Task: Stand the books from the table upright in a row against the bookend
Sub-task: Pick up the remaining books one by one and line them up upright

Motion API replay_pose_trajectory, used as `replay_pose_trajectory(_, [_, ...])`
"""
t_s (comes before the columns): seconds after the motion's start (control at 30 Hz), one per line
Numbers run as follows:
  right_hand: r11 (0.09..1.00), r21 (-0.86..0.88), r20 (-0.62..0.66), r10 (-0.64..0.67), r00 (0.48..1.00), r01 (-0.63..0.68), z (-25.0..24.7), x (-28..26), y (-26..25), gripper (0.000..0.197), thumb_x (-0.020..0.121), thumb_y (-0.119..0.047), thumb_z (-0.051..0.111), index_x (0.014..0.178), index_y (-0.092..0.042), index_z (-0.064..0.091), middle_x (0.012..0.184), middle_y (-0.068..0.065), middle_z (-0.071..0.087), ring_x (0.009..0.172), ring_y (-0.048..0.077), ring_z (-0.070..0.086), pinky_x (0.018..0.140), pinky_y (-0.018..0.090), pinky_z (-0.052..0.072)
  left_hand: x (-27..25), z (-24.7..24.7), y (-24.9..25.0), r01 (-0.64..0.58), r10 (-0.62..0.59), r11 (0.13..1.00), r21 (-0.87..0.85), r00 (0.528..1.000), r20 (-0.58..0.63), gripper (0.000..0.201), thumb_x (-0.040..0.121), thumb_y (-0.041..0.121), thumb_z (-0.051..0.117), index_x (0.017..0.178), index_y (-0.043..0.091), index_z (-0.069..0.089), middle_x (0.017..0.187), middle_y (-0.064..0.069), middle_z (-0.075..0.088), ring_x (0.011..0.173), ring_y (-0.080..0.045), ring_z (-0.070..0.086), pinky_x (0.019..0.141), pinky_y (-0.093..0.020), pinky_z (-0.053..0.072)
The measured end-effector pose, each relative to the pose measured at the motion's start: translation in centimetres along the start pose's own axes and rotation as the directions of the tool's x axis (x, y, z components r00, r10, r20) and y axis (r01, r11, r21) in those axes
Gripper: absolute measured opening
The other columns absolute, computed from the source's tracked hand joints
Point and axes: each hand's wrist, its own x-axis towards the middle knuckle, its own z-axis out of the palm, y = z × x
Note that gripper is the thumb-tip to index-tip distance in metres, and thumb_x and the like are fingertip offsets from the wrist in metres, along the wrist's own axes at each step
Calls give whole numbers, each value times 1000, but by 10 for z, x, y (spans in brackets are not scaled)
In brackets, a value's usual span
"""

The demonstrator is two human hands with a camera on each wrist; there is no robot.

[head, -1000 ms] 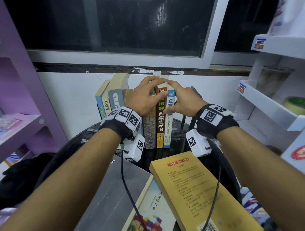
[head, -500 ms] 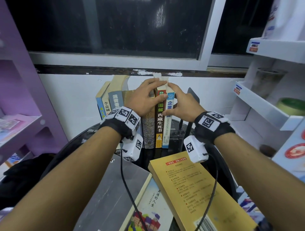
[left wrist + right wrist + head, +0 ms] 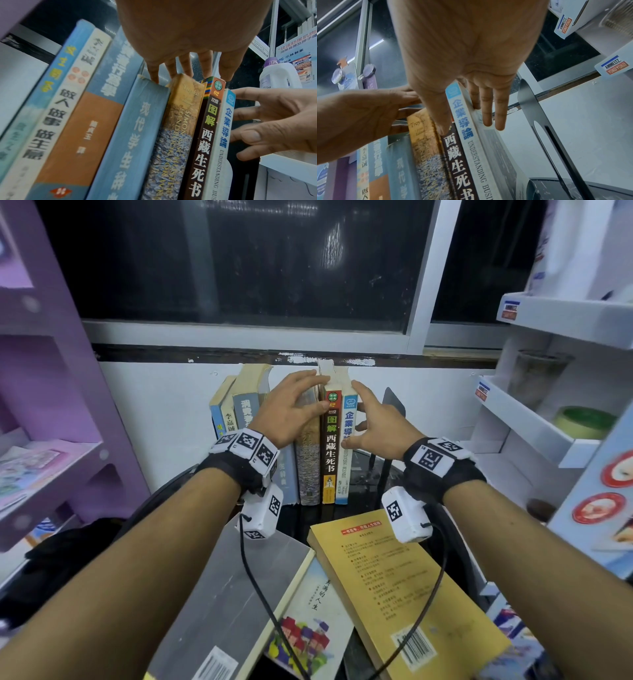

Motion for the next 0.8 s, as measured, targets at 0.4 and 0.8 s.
replay_pose_trajectory(0.4, [1000, -27, -25, -15, 1000, 14, 6, -46, -28, 92, 81, -21, 75, 150, -22, 14, 136, 10, 54, 101, 21, 60, 84, 29, 46, -60, -17, 12, 20, -17, 994, 110, 999, -28, 45, 94, 28, 57, 137, 19, 50, 143, -4, 44, 135, -19, 37, 112, -32, 26])
replay_pose_trajectory(0.8, [988, -154, 242, 31, 970, 7, 64, -86, -60, 74, 86, -43, 66, 147, -18, 32, 145, 5, 47, 126, 21, 49, 94, 25, 38, -127, -31, 0, 230, -244, 964, 130, 964, 102, 49, 94, 30, 56, 141, 17, 45, 144, -7, 44, 134, -22, 39, 112, -38, 30])
